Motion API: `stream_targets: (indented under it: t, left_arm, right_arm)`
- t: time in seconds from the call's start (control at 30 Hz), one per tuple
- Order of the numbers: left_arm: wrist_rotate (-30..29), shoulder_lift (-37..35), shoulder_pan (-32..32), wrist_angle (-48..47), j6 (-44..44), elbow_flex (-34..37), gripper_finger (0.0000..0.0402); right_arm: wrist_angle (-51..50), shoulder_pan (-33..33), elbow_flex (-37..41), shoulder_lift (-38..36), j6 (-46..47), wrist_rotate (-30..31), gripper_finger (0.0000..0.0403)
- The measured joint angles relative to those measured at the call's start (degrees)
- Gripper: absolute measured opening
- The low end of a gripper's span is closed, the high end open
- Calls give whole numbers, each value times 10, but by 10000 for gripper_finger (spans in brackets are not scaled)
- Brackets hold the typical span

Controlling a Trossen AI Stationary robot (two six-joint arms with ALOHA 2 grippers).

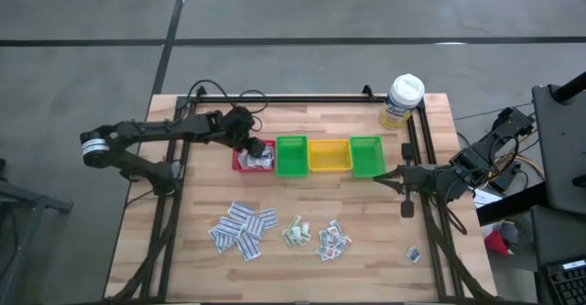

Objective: Pick & Place First Aid Supplies
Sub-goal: Put the alcohol pad into the red basket

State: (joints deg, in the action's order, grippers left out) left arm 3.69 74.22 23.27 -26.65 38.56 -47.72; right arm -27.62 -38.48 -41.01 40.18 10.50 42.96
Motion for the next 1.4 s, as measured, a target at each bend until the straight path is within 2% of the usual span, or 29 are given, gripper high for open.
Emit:
stream_targets:
  t: [0.2,0.3,0.47,0.63,0.73,0.97,1.23,1.4]
  left_arm:
    - [2,-6,-7,-5,-33,-30,154]
    - [0,-15,-22,-2,-82,-39,154]
    - [-10,-52,-78,43,-188,-21,154]
    - [-48,-102,-140,110,-230,10,154]
    - [-66,-133,-170,156,-235,37,154]
    - [-68,-193,-214,234,-222,103,154]
    - [-68,-235,-230,255,-220,148,154]
    - [-68,-259,-230,263,-239,160,154]
  right_arm:
    - [0,0,0,1,6,0,13]
    - [-4,0,0,1,21,-13,13]
    - [-34,0,0,2,41,-124,13]
    - [-97,0,0,9,166,-171,13]
    - [-130,0,0,22,244,-212,13]
    - [-140,0,0,70,364,-362,13]
    - [-141,0,0,150,397,-493,13]
    - [-147,-13,0,210,384,-535,13]
